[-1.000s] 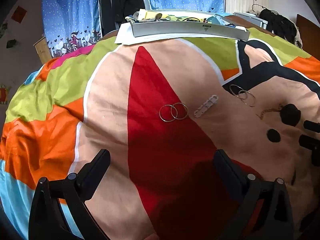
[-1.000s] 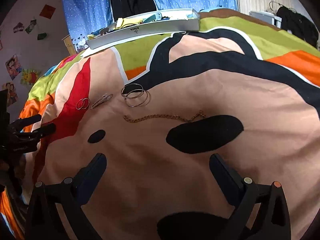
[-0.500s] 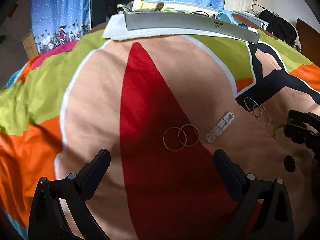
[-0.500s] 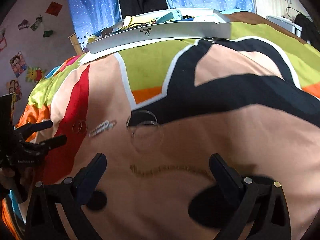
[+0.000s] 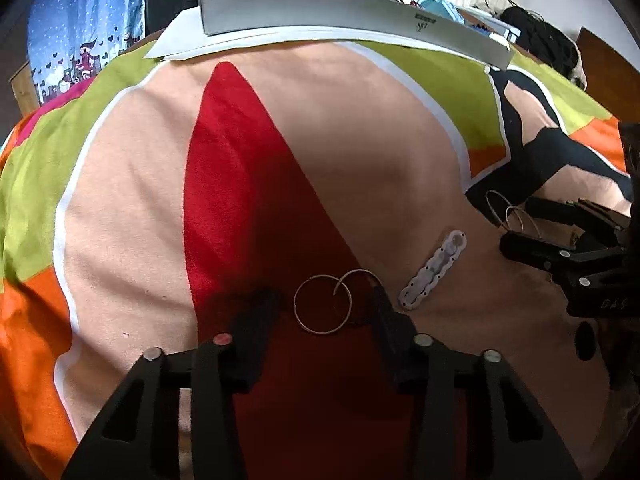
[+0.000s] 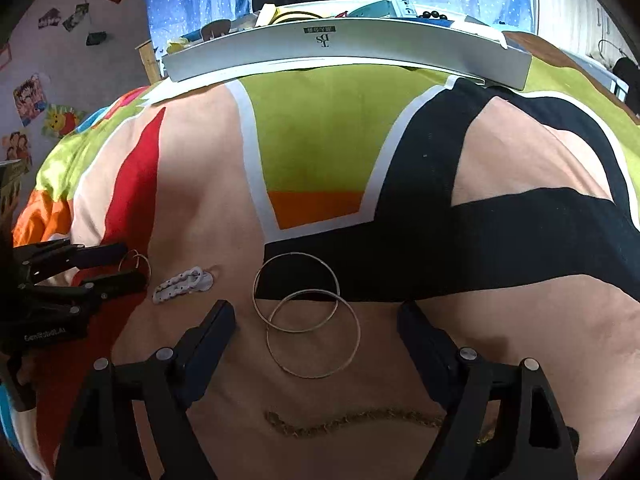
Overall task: Organize jewelry
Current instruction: 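Grasp the small silver hoops with the left tool while the right tool grasps the large silver hoops, then carry both sets of hoops into the frog tray and open both tools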
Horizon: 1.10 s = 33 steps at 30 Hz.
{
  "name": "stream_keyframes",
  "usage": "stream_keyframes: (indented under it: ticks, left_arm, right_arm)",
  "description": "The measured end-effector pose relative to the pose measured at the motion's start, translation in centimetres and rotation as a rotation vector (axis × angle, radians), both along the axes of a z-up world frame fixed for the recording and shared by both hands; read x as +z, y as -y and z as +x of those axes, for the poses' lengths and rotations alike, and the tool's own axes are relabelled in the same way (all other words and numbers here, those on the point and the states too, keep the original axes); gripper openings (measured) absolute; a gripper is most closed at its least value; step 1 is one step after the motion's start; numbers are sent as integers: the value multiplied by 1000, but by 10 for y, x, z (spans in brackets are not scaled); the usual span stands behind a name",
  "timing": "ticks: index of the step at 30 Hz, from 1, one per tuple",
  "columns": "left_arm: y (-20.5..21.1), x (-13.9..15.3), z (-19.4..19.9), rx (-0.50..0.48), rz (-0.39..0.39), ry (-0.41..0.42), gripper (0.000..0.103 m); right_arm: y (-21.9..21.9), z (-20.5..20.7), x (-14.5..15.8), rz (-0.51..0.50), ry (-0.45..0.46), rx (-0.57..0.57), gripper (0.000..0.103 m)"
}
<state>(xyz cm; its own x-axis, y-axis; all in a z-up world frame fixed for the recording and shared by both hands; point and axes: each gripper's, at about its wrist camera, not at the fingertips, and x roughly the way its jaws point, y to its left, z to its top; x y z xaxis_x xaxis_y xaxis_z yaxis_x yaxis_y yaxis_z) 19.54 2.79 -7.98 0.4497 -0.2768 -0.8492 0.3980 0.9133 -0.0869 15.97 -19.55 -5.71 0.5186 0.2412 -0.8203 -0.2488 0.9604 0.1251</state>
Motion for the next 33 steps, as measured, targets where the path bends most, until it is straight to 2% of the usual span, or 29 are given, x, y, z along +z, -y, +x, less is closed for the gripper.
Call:
stream_keyframes:
  ticks: [2, 4, 6, 12, 16, 26, 33]
  left_arm:
    - [1, -1, 0, 1, 19, 2, 25]
    - [1, -1, -1, -2, 29, 7, 25]
    - [1, -1, -2, -3, 29, 10, 25]
    - [0, 3, -6, 14, 4, -12, 25]
    - [-2, 12, -13, 43, -32, -26, 25]
    - [3, 51, -37, 34, -31, 67, 25]
    - [18, 81, -18, 30, -39, 93, 25]
  right_arm:
    - [-2, 1, -1, -14, 2, -9, 83]
    - [-4, 0, -2, -23, 0, -15, 81]
    - [-7, -2, -2, -10, -7, -12, 68]
    - [-10, -6, -1, 28, -11, -5, 43]
    - [-9, -9, 3, 51, -5, -26, 43]
    - [-6, -36, 33, 64, 90, -15, 42]
    - [-3, -37, 70, 61, 171, 29, 42]
